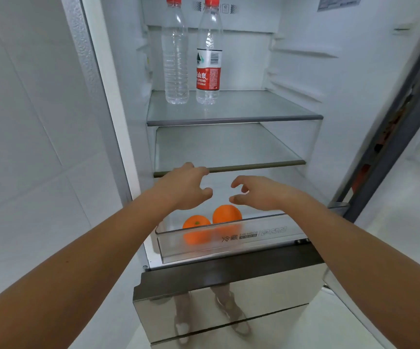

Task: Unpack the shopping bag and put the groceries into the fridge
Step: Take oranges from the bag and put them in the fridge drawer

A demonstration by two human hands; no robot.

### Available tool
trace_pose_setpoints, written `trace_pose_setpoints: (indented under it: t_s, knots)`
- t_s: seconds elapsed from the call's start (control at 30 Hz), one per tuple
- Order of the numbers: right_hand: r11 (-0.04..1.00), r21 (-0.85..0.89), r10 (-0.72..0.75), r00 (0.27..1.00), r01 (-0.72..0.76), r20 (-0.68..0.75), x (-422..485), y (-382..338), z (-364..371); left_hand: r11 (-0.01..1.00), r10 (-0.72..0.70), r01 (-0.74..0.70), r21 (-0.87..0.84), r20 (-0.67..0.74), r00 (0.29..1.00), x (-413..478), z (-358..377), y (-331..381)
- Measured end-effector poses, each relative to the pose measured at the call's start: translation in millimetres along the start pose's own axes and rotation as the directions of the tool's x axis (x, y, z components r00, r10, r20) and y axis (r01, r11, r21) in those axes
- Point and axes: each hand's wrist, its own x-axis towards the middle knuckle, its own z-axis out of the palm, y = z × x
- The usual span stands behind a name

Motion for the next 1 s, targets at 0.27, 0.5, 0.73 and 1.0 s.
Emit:
trace_pose_setpoints:
  t_s: [0.27, 0.5, 0.73, 1.0]
  knots:
    - [0.999, -0.015, 0.042, 0.973, -0.046, -0.228, -57, 15, -16, 0.998, 0.056, -0.056, -0.003, 0.025, 0.998, -4, 5, 10]
    - [0.997, 0.005, 0.076, 0.952, -0.078, -0.297, -116, 21, -21, 0.992, 0.123, -0.123, 0.013, 0.023, 0.992, -21, 0, 36]
    - [0.982, 0.078, 0.19, 0.912, -0.173, -0.364, -210, 41, -14, 0.964, 0.266, -0.265, 0.021, -0.039, 0.963, -61, 4, 99]
    - [0.912, 0.155, 0.41, 0.822, -0.38, -0.395, -383, 66, 30, 0.857, 0.514, -0.515, -0.01, 0.061, 0.855, -151, 30, 209]
